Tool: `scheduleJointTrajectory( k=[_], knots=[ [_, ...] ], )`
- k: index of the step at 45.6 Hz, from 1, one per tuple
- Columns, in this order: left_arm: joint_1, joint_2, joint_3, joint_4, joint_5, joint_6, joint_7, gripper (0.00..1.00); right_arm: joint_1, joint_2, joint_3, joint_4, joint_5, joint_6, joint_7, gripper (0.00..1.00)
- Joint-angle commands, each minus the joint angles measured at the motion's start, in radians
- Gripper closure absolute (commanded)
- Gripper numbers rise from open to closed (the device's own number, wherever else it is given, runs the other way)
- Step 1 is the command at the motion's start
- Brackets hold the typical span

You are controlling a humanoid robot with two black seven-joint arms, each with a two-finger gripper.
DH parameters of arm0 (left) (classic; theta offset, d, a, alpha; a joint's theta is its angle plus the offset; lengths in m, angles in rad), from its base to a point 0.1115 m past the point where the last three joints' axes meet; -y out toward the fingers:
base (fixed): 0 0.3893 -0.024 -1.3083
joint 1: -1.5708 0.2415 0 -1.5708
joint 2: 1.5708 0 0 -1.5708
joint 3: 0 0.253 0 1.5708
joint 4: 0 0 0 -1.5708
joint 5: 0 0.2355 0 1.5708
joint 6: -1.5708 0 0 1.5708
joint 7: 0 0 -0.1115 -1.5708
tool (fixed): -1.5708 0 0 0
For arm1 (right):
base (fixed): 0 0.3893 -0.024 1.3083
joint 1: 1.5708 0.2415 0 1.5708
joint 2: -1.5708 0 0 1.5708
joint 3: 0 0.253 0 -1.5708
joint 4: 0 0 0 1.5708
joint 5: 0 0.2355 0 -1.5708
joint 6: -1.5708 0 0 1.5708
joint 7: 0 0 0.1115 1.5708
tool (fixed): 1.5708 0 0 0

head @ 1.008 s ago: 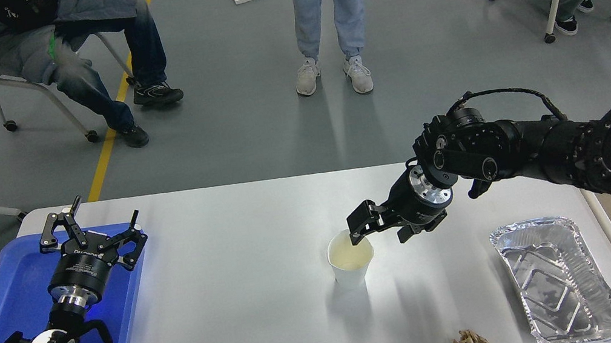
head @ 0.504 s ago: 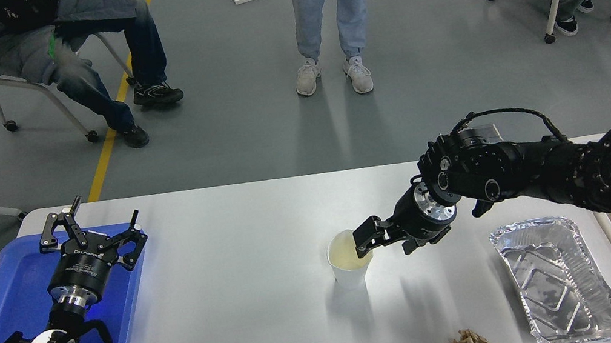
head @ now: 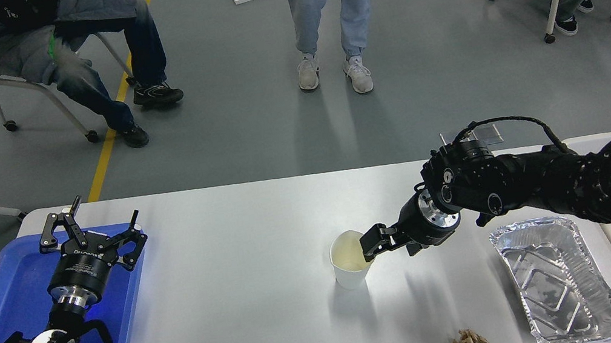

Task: Tidy desktop
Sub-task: 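Close the right gripper on the cup's rim, then lift the cup with the right gripper and carry it upward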

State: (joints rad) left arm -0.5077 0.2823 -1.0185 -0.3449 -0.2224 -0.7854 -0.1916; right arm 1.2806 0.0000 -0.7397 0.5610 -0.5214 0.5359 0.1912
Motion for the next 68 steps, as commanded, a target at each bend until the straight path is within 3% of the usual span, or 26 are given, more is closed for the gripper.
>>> scheduleJointTrajectory(
  k=[1,6,11,15,19,46,68],
  knots=[
    [0.0,0.0,0.0,0.0,0.0,0.0,0.0,0.0,-0.009,0.0,0.003,-0.003,-0.058,-0.025,0.005,0.24],
    [0.0,0.0,0.0,0.0,0.0,0.0,0.0,0.0,-0.009,0.0,0.003,-0.003,-0.065,-0.034,0.046,0.27],
    [0.0,0.0,0.0,0.0,0.0,0.0,0.0,0.0,-0.01,0.0,0.002,-0.003,-0.109,-0.037,0.088,0.47],
    [0.0,0.0,0.0,0.0,0.0,0.0,0.0,0.0,-0.009,0.0,0.002,-0.001,-0.155,-0.037,0.089,0.7],
    [0.0,0.0,0.0,0.0,0.0,0.0,0.0,0.0,-0.001,0.0,0.002,-0.003,-0.17,-0.031,0.091,0.99],
    [0.0,0.0,0.0,0.0,0.0,0.0,0.0,0.0,0.008,0.0,0.0,0.002,-0.169,-0.025,0.105,1.0],
    [0.0,0.0,0.0,0.0,0.0,0.0,0.0,0.0,0.221,0.0,-0.001,0.114,-0.082,0.033,0.102,1.0]
  ],
)
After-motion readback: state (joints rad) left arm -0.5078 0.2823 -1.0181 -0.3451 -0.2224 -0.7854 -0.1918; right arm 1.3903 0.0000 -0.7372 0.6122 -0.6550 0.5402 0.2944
